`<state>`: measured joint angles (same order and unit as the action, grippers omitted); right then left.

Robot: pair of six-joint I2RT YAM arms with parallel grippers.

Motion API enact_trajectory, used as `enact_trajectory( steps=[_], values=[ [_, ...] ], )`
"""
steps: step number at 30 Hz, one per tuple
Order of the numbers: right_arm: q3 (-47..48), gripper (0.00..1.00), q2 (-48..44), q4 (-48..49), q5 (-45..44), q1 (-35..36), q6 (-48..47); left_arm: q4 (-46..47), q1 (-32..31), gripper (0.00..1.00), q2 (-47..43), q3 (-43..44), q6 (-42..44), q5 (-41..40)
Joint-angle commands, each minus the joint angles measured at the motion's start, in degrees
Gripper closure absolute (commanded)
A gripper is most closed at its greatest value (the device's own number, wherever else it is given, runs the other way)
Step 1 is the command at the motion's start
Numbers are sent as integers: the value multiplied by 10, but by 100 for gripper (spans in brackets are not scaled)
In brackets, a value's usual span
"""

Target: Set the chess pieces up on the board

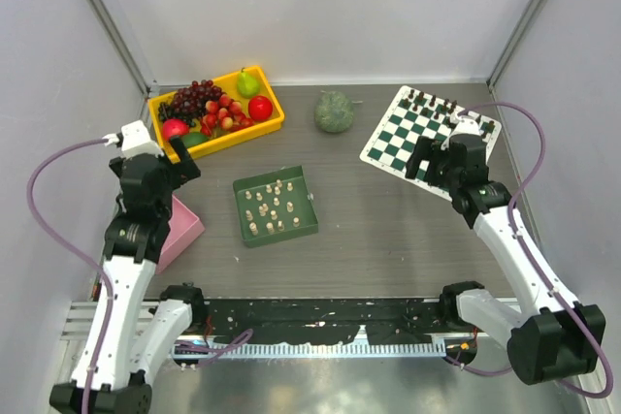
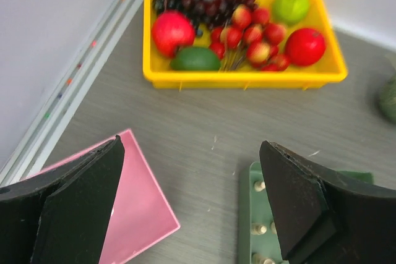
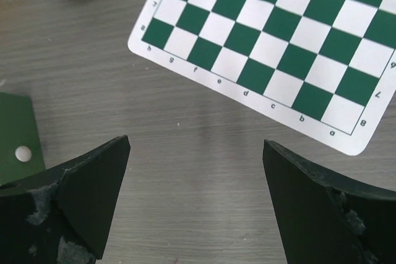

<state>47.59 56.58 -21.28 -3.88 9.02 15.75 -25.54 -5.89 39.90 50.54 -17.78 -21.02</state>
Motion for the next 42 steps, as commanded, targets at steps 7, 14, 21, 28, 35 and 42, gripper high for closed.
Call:
enact_trajectory(
  steps=[7,14,21,28,35,42],
  values=[
    [-15,5,51,4,-28,2,-13,-176,3,1,148,109,-8,15],
    [5,8,144,-6,-53,3,6,-117,4,1,54,38,-14,71],
    [26,18,248,36,-45,4,-1,-58,4,1,-98,-28,-5,77],
    [101,24,345,52,-88,4,-3,-60,3,1,-173,-48,13,53],
    [150,20,398,55,-179,3,86,-82,4,1,-179,-50,25,46],
    [184,21,449,57,-198,-1,133,-90,4,1,-173,-48,29,45]
  ],
)
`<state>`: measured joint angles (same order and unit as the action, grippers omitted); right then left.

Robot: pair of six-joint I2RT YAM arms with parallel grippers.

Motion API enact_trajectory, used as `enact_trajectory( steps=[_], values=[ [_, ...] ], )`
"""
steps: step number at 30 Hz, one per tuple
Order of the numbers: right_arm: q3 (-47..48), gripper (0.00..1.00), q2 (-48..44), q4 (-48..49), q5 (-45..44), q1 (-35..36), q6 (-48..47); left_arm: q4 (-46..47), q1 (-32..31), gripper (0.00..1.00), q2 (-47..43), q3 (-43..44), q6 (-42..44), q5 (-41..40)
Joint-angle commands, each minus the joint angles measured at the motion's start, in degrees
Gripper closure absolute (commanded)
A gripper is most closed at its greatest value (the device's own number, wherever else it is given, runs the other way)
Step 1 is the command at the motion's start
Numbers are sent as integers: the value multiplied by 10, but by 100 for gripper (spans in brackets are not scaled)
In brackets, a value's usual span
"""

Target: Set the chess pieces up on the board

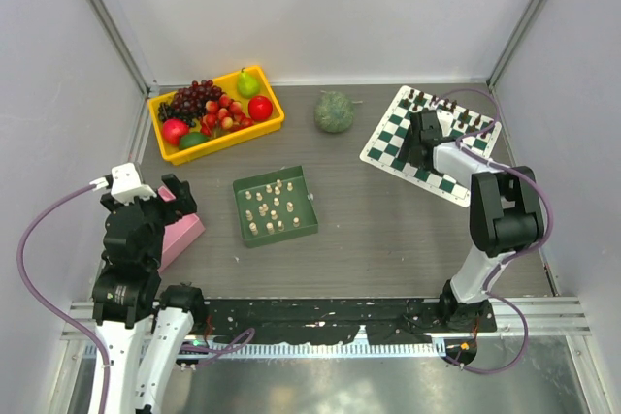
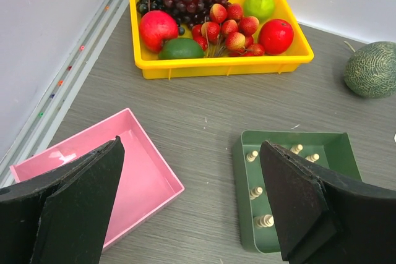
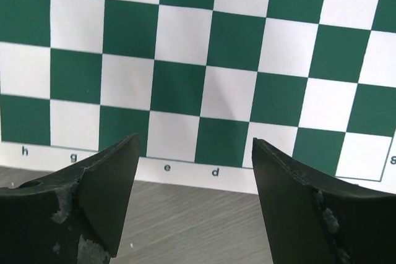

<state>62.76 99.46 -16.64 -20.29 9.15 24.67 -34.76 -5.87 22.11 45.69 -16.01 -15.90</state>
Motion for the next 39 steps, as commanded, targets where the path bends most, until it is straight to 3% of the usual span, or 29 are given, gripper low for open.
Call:
enact_trajectory(
  steps=[1,8,10,13,18,25,33,39],
  values=[
    [35,21,29,4,-33,-4,50,0,2,1,5,0,12,-7],
    [38,24,57,7,-32,-11,50,-4,3,1,4,-1,13,-7],
    [36,33,63,4,-24,-15,50,-5,3,1,5,-1,14,-6],
    [35,28,58,-1,-20,-15,48,-7,3,1,6,-1,14,-7],
    [49,31,68,-39,-23,-15,49,-9,2,1,8,1,13,-6],
    [92,48,103,-101,-19,-15,33,-14,3,1,9,1,16,-6],
    [79,34,89,-123,9,-15,9,-14,3,1,9,3,17,-7],
    [68,34,73,-129,46,-15,-13,-14,2,1,9,3,17,-6]
  ],
)
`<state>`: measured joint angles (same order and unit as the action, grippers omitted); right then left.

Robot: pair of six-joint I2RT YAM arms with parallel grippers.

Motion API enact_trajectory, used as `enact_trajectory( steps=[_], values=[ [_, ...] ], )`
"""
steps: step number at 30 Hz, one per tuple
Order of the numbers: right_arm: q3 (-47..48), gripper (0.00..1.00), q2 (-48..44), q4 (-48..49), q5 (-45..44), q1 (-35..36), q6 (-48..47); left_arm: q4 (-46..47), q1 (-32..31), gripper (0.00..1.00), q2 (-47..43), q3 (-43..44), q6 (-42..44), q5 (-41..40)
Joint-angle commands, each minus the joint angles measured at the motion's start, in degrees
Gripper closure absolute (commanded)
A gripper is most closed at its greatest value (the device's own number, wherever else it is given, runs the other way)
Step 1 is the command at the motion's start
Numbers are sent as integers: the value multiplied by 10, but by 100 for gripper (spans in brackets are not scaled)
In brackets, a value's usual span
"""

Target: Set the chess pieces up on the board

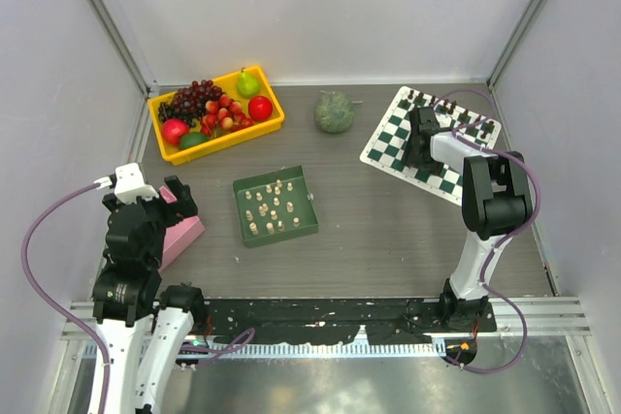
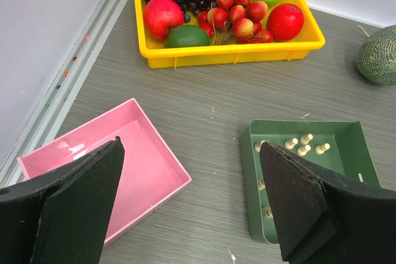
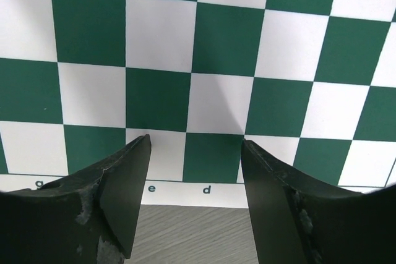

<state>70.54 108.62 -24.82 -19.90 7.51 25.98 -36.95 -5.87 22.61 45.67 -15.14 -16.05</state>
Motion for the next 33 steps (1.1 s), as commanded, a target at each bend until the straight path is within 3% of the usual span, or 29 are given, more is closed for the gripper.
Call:
enact_trajectory(
  steps=[1,14,33],
  values=[
    [-11,34,-20,-48,48,2,-26,9,2,1,5,4,8,-5],
    [-80,33,-72,-41,53,48,21,5,3,1,6,4,10,-5],
    [-179,33,-161,-16,25,193,91,0,3,1,8,2,6,1]
  ],
)
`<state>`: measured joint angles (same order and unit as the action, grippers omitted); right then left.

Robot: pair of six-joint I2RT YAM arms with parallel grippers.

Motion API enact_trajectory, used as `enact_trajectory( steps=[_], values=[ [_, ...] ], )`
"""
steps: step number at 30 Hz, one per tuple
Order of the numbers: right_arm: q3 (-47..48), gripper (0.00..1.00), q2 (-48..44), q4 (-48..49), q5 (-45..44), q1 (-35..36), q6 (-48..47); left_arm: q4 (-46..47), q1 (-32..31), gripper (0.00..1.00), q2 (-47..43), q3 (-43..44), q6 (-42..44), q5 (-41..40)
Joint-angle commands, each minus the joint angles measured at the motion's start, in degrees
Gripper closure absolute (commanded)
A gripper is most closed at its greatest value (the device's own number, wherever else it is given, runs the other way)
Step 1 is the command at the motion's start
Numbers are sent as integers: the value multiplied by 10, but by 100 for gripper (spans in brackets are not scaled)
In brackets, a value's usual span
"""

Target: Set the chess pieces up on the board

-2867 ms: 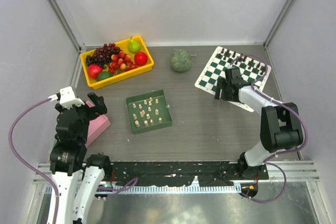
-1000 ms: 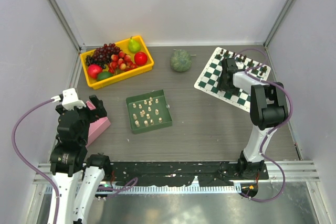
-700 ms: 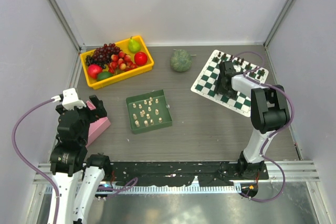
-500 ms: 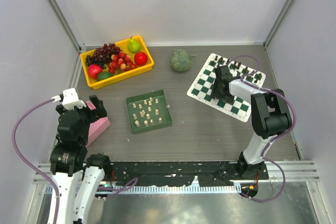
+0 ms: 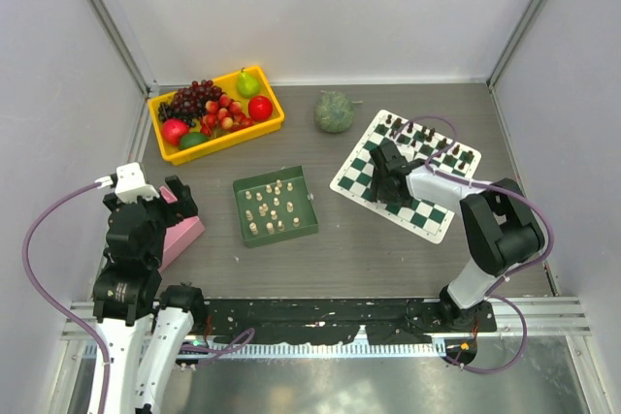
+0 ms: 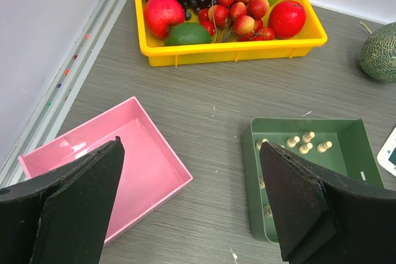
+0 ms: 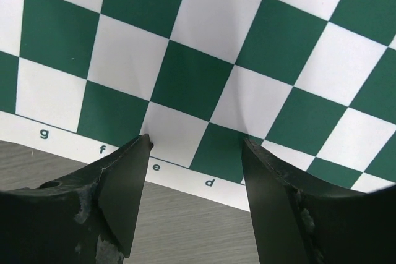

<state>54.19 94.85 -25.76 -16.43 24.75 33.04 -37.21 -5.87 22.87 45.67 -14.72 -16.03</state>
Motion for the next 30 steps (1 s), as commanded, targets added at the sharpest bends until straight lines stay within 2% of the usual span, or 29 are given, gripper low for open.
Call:
enact_trajectory(
  steps=[1,10,21,30],
  values=[
    [-17,33,-23,-6,-9,27,23,2,3,1,5,2,2,0],
    [-41,33,-34,1,-8,66,35,-1,2,1,9,2,1,6],
    [-52,33,-64,7,3,79,32,-1,2,1,17,4,1,14],
    [-28,29,-182,40,31,91,-32,-19,3,1,29,20,22,25]
  ],
)
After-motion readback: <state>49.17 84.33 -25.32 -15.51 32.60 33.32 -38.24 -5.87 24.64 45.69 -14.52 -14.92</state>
